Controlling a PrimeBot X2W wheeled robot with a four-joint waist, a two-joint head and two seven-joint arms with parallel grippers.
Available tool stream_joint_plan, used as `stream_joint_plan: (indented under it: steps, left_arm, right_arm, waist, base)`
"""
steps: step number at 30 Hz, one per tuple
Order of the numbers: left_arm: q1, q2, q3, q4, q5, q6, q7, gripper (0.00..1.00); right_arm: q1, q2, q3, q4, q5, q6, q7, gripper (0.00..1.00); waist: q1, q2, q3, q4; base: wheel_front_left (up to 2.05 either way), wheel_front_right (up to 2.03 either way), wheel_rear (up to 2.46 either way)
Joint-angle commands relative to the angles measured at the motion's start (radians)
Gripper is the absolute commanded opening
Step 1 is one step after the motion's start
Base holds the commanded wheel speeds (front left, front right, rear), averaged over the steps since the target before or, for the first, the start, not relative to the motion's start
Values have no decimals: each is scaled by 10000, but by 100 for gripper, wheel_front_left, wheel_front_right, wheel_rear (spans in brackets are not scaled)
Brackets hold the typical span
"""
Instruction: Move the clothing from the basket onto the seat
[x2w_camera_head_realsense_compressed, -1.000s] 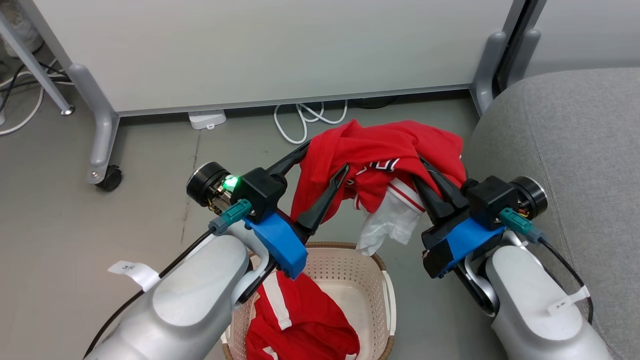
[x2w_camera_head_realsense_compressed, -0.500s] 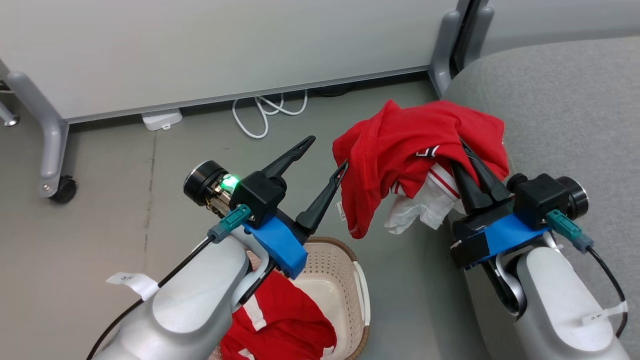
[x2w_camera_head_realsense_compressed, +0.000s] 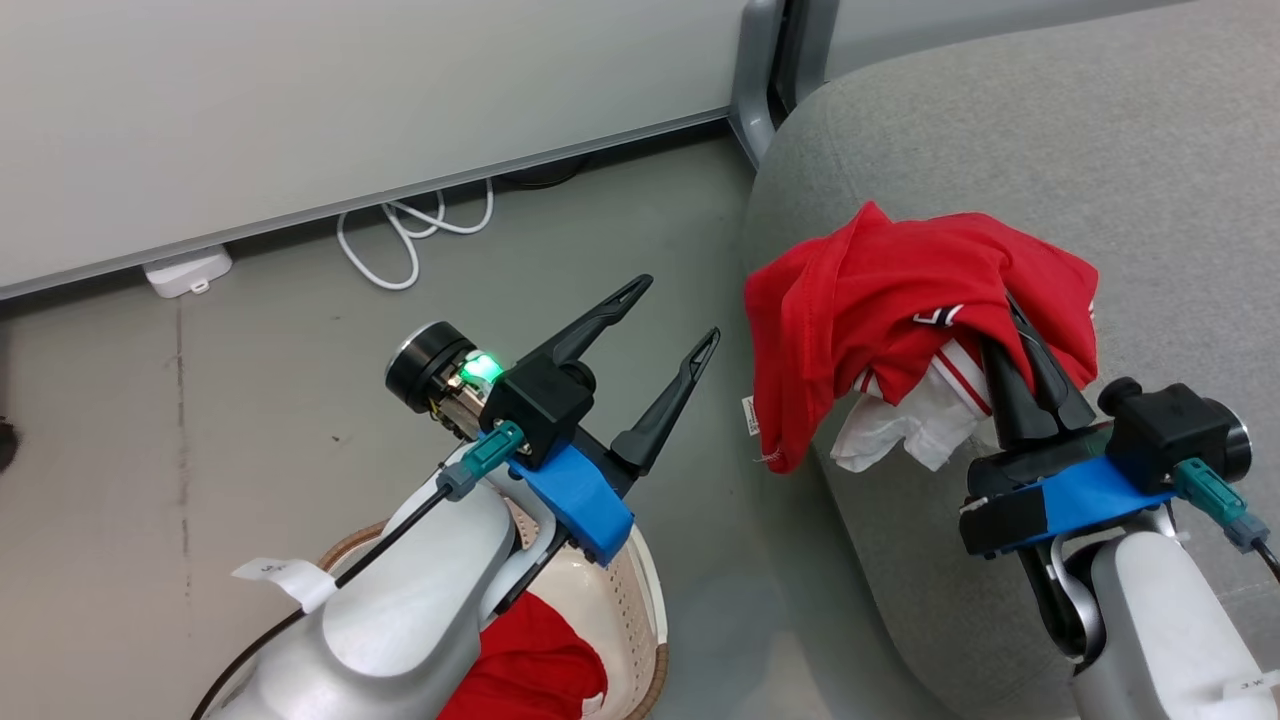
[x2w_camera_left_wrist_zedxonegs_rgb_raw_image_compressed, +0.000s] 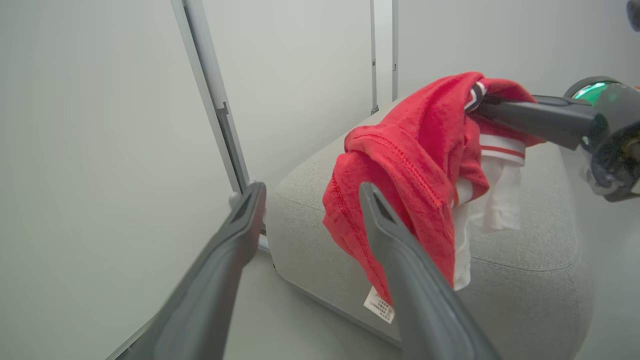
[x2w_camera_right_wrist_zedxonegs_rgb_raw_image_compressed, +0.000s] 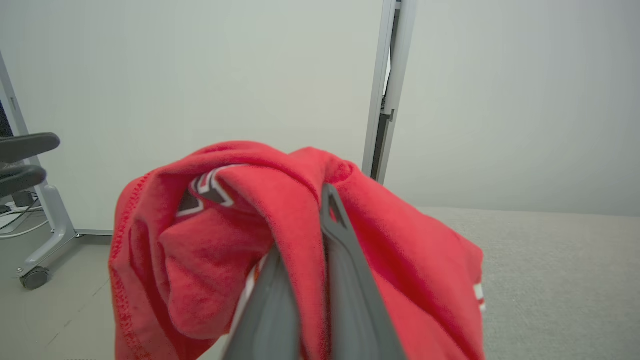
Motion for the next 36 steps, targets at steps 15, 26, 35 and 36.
stream_joint_plan:
  steps: [15,26,35,36]
  left_arm:
    - [96,-108,-224,-15,89,-5,-27,100]
    - [-34,-57,-82,-194,229,-6,-27,100]
    - [-844,27,85,-546,820,-6,-27,100]
    - [-977,39,75,-591,906,-6,-27,100]
  right_arm:
    - [943,337,-597,-503,-32,5,-38,0]
    - [177,269,-883,-1121,-185,5,-38,0]
    - [-2204,-397,-2096,-1672,-194,5,-38,0]
    - [-2544,-525,-2268,-1740,-278,5,-37,0]
  waist:
    - [1,-1,98,-892]
    - [1,-1,407,-848]
    - [1,-1,2142,-505]
    - [1,-1,2391,-461]
  base:
    - [0,0,0]
    - [0,0,0]
    - [0,0,0]
    - [0,0,0]
